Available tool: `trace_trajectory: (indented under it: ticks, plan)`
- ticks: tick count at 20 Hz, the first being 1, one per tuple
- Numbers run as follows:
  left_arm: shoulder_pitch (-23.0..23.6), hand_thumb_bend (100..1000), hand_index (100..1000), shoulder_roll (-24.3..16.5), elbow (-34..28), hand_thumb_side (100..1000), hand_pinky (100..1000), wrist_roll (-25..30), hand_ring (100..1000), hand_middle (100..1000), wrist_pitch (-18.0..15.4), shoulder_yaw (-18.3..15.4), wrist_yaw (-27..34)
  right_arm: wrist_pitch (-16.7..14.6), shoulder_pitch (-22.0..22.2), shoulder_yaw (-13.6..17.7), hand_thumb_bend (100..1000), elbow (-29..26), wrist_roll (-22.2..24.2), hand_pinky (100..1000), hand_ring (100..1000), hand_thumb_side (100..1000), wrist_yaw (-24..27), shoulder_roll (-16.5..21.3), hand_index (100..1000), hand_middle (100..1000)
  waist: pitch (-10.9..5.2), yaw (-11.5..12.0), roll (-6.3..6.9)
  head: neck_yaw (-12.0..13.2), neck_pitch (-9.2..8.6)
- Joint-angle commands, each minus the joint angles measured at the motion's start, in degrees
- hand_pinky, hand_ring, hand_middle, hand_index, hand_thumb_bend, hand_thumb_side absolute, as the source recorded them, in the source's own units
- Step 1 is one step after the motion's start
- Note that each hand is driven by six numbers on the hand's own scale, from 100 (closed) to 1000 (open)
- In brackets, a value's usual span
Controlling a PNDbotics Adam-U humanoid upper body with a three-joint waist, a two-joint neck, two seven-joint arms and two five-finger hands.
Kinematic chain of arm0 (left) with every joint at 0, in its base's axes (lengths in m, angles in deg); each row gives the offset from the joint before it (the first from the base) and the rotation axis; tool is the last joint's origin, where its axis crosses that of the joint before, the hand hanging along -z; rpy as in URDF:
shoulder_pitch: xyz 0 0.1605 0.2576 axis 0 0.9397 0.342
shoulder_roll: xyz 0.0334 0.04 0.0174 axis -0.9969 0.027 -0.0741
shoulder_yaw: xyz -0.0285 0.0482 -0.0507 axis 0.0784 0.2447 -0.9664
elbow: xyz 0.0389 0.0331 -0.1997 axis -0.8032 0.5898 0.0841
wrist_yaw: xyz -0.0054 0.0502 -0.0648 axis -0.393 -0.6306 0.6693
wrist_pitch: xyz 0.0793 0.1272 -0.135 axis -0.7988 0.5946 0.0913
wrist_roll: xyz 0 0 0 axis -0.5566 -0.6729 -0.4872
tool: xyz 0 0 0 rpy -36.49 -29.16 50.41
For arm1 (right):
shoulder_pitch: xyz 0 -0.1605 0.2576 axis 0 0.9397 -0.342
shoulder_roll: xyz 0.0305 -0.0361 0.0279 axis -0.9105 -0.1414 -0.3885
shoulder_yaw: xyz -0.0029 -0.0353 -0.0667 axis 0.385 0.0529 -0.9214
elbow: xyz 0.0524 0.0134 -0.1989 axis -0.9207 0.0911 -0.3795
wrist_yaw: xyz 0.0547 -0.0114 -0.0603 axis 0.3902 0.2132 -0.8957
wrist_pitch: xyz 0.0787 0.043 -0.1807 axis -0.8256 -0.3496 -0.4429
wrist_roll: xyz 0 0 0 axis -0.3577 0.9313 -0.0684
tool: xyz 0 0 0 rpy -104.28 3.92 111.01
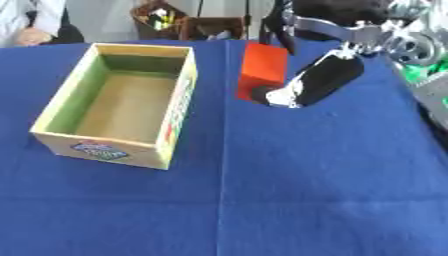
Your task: Pick up objects on the table and place them in the box.
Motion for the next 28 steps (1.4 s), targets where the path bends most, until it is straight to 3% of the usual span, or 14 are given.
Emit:
trace_trajectory:
  ticks: [1,8,13,23,28]
  plan:
    - [-0.03,504,809,-1.08,-1.01,969,445,0.06,619,579,0.23,0.02,0.37,0.31,-3.68,0.21,100,3.33,-0.58,719,687,559,-1.9,-3.73,403,353,-1.62,0.29,0.0,-0.24,-0.13]
    - [-0.24,504,809,-0.95,-1.01,968,445,0.33,620,579,0.34,0.32,0.8,0.61,-9.81,1.06,100,14.4,-3.88,721,674,536,-7.94,-15.23,392,343,-1.71,1.29,-0.05,-1.06,-0.36]
    - [-0.49,503,809,-0.8,-1.01,966,445,0.66,620,579,0.43,0.55,1.11,0.9,-12.21,2.28,100,20.58,-6.18,723,667,520,-11.32,-21.23,389,340,-1.61,2.27,-0.19,-1.83,-0.48]
    - [-1.36,499,808,-0.58,-1.01,961,445,1.46,621,579,0.75,1.0,1.85,1.58,-15.05,4.28,100,31.38,-11.89,718,655,506,-19.69,-31.26,371,327,-1.12,3.86,-0.73,-3.77,-1.55]
    - [-1.55,498,808,-0.46,-1.01,960,445,1.83,621,579,0.82,1.15,2.14,1.89,-15.13,5.59,100,36.54,-15.58,716,653,509,-24.59,-34.45,370,326,-0.95,4.34,-0.76,-4.44,-1.85]
